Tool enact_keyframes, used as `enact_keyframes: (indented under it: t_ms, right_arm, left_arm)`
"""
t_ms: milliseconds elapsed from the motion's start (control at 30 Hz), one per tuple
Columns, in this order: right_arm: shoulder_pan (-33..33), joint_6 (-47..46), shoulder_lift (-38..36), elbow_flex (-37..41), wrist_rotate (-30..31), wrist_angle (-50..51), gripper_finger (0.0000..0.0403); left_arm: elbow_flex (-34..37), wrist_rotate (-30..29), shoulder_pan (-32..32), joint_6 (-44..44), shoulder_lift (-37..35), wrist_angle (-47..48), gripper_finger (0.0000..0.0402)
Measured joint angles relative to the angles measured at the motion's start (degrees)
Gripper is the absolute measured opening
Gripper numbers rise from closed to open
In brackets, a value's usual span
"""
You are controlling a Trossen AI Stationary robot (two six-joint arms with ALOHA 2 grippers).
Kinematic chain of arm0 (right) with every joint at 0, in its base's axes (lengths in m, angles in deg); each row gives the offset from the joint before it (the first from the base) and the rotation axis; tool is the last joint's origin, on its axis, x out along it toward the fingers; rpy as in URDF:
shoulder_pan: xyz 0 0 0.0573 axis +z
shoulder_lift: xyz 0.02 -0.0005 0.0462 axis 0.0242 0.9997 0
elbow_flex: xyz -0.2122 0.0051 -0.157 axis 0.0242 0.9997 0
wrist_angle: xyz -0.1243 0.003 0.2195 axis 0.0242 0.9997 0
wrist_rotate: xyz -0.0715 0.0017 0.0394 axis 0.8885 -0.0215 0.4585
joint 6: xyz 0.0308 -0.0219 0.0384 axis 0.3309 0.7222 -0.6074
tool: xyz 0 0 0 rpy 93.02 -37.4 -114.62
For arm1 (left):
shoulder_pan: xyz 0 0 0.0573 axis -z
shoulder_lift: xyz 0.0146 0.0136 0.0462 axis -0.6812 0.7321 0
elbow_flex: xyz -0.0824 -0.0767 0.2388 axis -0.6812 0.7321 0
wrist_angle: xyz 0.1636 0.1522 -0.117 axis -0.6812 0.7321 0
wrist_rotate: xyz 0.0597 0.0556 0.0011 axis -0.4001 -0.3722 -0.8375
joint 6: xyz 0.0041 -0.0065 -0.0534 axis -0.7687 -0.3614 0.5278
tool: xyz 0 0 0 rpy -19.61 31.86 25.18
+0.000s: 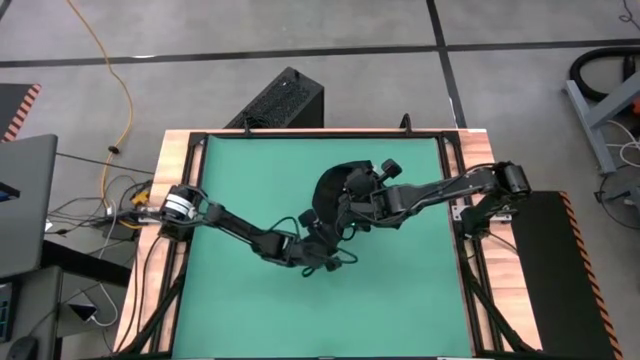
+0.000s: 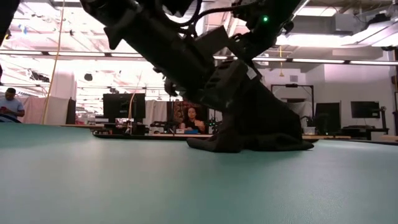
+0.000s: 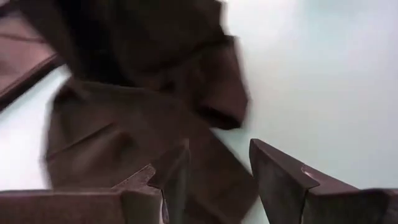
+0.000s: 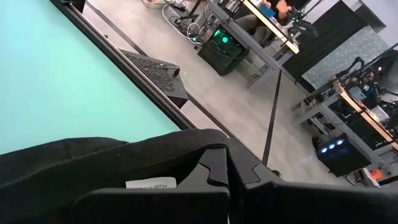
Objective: Roll towel
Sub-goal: Fold the black towel
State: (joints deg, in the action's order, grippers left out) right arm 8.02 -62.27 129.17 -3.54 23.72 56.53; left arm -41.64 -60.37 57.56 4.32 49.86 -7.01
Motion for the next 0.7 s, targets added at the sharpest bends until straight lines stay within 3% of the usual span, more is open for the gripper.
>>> enact_keyframes:
  t_ms: [200,700]
  right_arm:
    - [0.00,0.02,0.00,0.00,0.04,-0.24,0.0002]
    - [-0.09,0.02,0.00,0.00,0.04,-0.09,0.0002]
  left_arm:
    - [-0.10,-1.80,-0.76,4.17,0.64,0.62,0.0158]
    - [-0.04,5.82,-2.94,5.45,1.76,-1.73,0.0158]
